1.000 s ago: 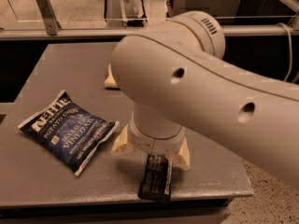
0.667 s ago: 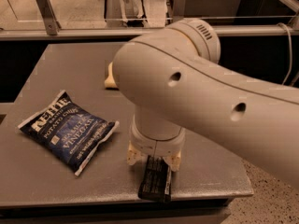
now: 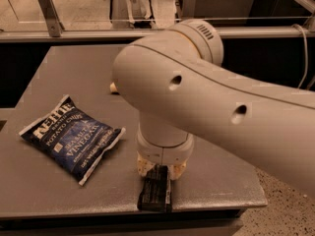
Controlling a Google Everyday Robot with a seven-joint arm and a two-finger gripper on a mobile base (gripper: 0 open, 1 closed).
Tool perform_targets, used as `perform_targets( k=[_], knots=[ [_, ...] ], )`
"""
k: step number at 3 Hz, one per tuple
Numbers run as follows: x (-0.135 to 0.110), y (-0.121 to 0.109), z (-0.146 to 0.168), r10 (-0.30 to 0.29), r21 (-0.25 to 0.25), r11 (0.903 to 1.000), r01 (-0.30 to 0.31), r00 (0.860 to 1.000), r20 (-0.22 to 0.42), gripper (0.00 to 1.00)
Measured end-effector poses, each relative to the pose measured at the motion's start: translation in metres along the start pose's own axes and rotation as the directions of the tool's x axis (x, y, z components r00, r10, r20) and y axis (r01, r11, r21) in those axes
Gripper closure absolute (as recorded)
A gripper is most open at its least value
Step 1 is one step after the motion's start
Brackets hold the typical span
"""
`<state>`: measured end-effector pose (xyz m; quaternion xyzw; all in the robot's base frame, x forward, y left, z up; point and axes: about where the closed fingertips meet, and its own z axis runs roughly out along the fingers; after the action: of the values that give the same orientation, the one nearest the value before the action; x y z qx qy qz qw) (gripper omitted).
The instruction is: Pick rxbar chocolate
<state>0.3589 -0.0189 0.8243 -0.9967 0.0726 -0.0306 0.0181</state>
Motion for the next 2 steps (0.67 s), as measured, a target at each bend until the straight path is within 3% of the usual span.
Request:
perform_targets(
  k=[1,2],
  knots=[
    [-0.004,-0.002,-0.021,0.000,0.075,0.9972,0.000,1.000,0.002,1.00],
    [0.003,0.001,-0.064,0.042,0.143,0.9889,-0.038,0.999,-0.024,1.00]
  ],
)
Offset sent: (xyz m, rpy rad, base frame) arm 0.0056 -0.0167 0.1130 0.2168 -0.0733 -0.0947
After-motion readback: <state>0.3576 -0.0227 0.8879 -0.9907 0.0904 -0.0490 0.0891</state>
